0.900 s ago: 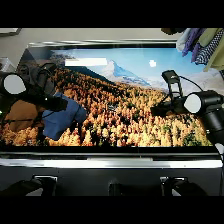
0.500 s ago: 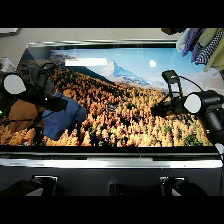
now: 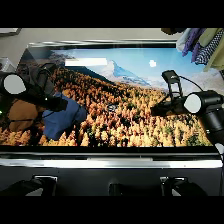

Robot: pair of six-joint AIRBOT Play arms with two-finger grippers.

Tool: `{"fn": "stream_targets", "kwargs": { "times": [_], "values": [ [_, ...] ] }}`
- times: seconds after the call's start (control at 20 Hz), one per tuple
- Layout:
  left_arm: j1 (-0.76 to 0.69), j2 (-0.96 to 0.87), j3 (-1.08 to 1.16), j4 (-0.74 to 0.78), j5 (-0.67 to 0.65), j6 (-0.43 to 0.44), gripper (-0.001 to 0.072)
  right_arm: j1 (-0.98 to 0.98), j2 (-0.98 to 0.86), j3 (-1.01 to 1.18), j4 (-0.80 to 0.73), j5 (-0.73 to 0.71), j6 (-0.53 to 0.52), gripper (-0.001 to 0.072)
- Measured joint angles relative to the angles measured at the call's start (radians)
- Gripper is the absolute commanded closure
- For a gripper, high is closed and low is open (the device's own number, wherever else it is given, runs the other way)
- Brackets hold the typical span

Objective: Fold the clothes and pants, and hang the long-sleeved shirts on hangers.

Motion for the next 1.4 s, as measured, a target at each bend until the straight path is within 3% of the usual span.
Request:
{"fn": "stream_targets", "kwargs": {
  "times": [0.45, 0.55, 0.6, 0.65, 0.85, 1.15, 1.25, 1.35, 1.4],
  "values": [
    [0.0, -0.011, 0.0, 0.0, 0.003, 0.0, 0.0671, 0.0, 0.0, 0.0, 0.0, 0.0, 0.0, 0.0678],
    [0.0, -0.011, 0.0, 0.0, 0.003, 0.0, 0.0524, 0.0, 0.0, 0.0, 0.0, 0.001, 0.0, 0.0678],
    [0.0, -0.013, 0.0, 0.003, 0.003, -0.01, 0.0093, 0.0, 0.0, 0.0, 0.0, 0.005, 0.0, 0.0678],
    [0.0, -0.013, 0.0, 0.014, 0.003, -0.03, -0.0013, 0.0, 0.0, 0.0, 0.0, 0.007, 0.0, 0.0678],
    [0.031, -0.013, -0.011, 0.162, 0.004, -0.168, -0.0013, 0.0, 0.0, 0.0, 0.0, 0.041, 0.0, 0.0675],
    [0.182, -0.054, -0.095, 0.254, 0.133, -0.248, -0.0013, 0.0, 0.0, 0.0, 0.0, 0.058, 0.006, 0.0669],
    [0.207, -0.103, -0.119, 0.264, 0.201, -0.259, -0.0013, 0.0, 0.0, 0.0, 0.0, 0.058, 0.02, 0.0571],
    [0.216, -0.163, -0.132, 0.255, 0.269, -0.263, -0.0013, 0.0, 0.0, 0.0, 0.0, 0.056, 0.035, 0.0546],
    [0.216, -0.193, -0.135, 0.247, 0.296, -0.265, 0.0021, 0.0, 0.0, 0.0, 0.0, 0.055, 0.039, 0.0518]
  ]
}}
